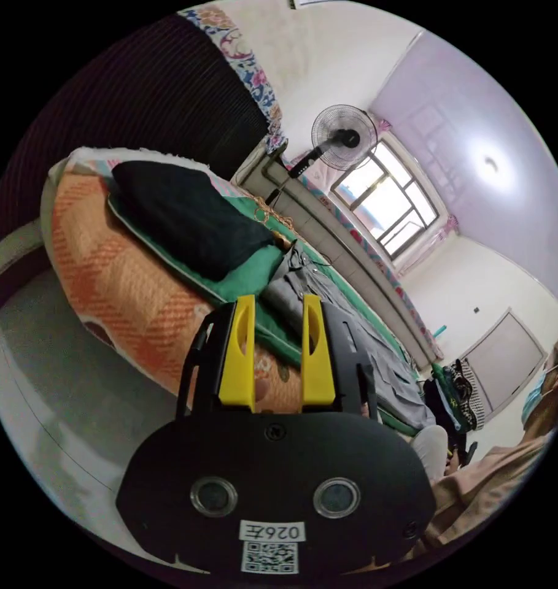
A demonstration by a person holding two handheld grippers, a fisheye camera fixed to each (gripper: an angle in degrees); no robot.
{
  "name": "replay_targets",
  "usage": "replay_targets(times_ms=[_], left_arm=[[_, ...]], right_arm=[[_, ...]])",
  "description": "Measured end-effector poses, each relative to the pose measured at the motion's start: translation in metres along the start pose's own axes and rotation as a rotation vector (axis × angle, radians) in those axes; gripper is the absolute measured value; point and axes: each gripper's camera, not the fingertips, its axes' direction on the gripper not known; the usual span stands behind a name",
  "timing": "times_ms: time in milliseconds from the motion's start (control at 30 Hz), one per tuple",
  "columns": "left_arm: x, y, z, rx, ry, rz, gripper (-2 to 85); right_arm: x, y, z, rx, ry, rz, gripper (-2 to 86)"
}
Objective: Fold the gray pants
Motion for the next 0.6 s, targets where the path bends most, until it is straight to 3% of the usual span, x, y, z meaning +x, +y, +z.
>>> replay_targets(times_ms=[167, 433, 600], left_arm=[[-0.021, 0.002, 0.009, -0.134, 0.085, -0.028, 14.0], [-0.030, -0.027, 0.007, -0.224, 0.142, -0.036, 16.9], [-0.026, -0.043, 0.001, -0.242, 0.102, -0.030, 16.3]], right_arm=[[0.051, 0.005, 0.002, -0.032, -0.332, 0.145, 5.4], [0.091, -0.005, 0.004, -0.064, -0.547, 0.234, 6.4], [0.092, -0.019, -0.001, -0.073, -0.558, 0.196, 6.3]])
